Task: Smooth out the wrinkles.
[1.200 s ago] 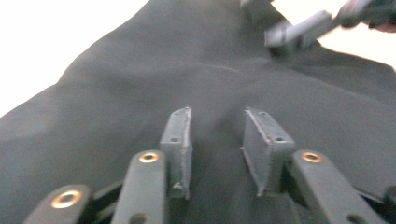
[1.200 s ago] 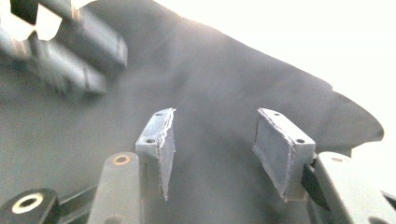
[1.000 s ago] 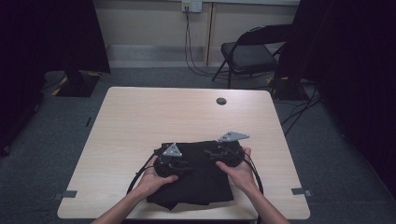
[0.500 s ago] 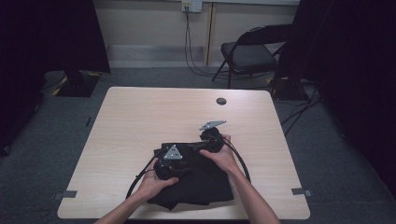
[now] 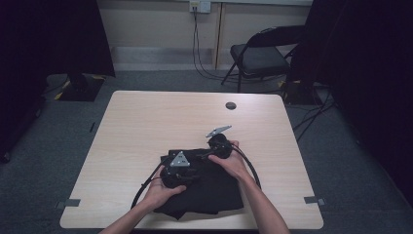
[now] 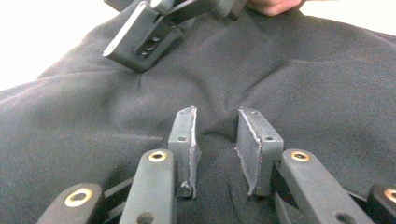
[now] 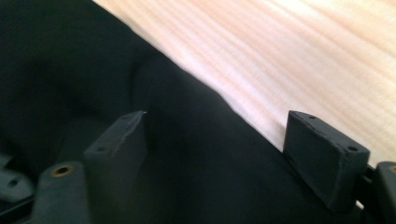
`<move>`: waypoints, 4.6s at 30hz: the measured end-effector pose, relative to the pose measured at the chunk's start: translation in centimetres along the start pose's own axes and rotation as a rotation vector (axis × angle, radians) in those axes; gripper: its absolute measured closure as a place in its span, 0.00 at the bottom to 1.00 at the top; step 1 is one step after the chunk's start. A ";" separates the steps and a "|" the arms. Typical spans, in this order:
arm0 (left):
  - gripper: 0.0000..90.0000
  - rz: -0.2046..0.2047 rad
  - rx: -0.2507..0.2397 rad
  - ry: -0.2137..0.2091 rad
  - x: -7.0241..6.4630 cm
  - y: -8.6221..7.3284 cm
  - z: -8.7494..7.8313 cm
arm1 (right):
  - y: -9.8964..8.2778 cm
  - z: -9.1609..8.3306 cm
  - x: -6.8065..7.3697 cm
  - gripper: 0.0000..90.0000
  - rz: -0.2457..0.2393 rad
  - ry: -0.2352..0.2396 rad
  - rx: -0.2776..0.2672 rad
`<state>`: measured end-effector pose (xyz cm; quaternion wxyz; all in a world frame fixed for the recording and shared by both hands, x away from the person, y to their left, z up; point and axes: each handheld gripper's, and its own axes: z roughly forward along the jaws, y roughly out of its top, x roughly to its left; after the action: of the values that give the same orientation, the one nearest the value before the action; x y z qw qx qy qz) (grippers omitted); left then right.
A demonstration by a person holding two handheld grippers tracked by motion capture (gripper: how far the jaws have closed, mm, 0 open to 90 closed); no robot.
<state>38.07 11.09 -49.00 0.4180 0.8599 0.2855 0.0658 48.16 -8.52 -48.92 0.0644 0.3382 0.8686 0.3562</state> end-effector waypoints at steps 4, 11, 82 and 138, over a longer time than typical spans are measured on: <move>0.75 -0.022 -0.001 -0.014 0.2 -0.1 -0.1 | -0.3 -0.7 -0.1 0.36 -0.016 0.050 0.020; 0.76 -0.008 0.007 -0.014 0.1 -0.1 -0.2 | -0.4 -1.2 -0.4 0.51 -0.009 0.145 0.059; 0.63 0.052 -0.031 0.039 -1.3 -0.2 -1.2 | -4.0 -9.0 6.6 0.81 -0.167 0.191 -0.121; 0.58 0.037 -0.003 -0.023 0.4 -1.6 -6.4 | -8.6 -8.7 8.7 0.65 -0.162 0.151 -0.067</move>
<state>35.43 16.49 -46.19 0.4212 0.8652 0.2644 0.0641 33.78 -12.44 -47.11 0.0388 0.2368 0.8831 0.4033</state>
